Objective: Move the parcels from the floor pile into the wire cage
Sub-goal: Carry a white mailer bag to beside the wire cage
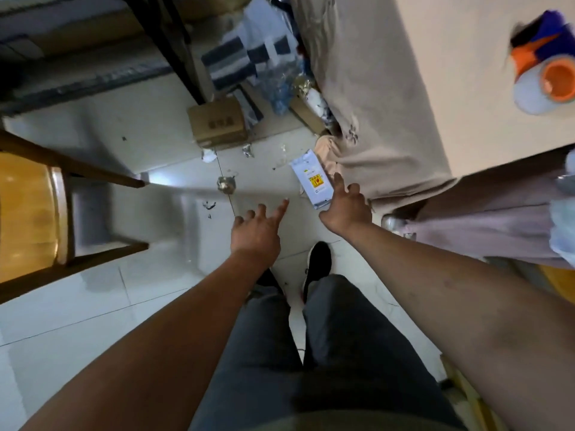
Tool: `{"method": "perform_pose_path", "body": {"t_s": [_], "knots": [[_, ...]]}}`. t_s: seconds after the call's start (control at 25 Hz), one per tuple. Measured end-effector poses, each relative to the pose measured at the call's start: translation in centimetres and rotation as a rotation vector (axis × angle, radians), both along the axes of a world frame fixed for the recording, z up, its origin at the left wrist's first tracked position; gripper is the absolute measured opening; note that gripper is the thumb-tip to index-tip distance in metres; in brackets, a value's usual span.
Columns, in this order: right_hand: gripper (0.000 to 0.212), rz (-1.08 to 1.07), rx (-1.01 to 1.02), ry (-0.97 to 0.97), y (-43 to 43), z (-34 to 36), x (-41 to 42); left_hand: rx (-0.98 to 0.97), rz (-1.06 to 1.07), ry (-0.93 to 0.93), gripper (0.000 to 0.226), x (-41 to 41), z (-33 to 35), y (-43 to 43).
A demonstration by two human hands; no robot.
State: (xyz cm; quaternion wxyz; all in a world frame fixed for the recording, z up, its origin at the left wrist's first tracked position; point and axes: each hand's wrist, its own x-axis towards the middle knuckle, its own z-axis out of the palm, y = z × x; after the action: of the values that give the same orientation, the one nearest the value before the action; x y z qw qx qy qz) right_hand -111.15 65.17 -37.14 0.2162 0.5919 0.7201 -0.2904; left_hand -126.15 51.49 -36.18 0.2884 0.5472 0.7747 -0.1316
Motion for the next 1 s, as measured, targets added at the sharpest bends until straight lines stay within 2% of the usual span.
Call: {"method": "perform_pose_path", "body": {"t_s": [0.28,0.44,0.64,0.8,1.0], "knots": [[0.097,-0.052,-0.004,-0.07,5.8,-26.7,-3.4,0.006,-0.025,-0.005,0.084,-2.4,-23.5,5.3],[0.101,-0.081,0.06,-0.111,8.7,-42.7,-4.2,0.093,-0.068,0.019,0.084,-3.4,-37.2,6.6],[0.132,-0.015,0.057,-0.176,10.0,-57.2,-3.4,0.142,-0.029,0.001,0.09,-3.2,-51.4,6.3],[0.134,0.076,0.278,-0.226,9.6,-62.2,-2.0,0.154,-0.044,-0.019,0.092,-2.9,-57.0,5.7],[0.126,0.003,0.273,-0.179,10.2,-59.0,-1.3,0.136,-0.045,-0.053,0.091,-1.3,-54.1,5.0]]}}
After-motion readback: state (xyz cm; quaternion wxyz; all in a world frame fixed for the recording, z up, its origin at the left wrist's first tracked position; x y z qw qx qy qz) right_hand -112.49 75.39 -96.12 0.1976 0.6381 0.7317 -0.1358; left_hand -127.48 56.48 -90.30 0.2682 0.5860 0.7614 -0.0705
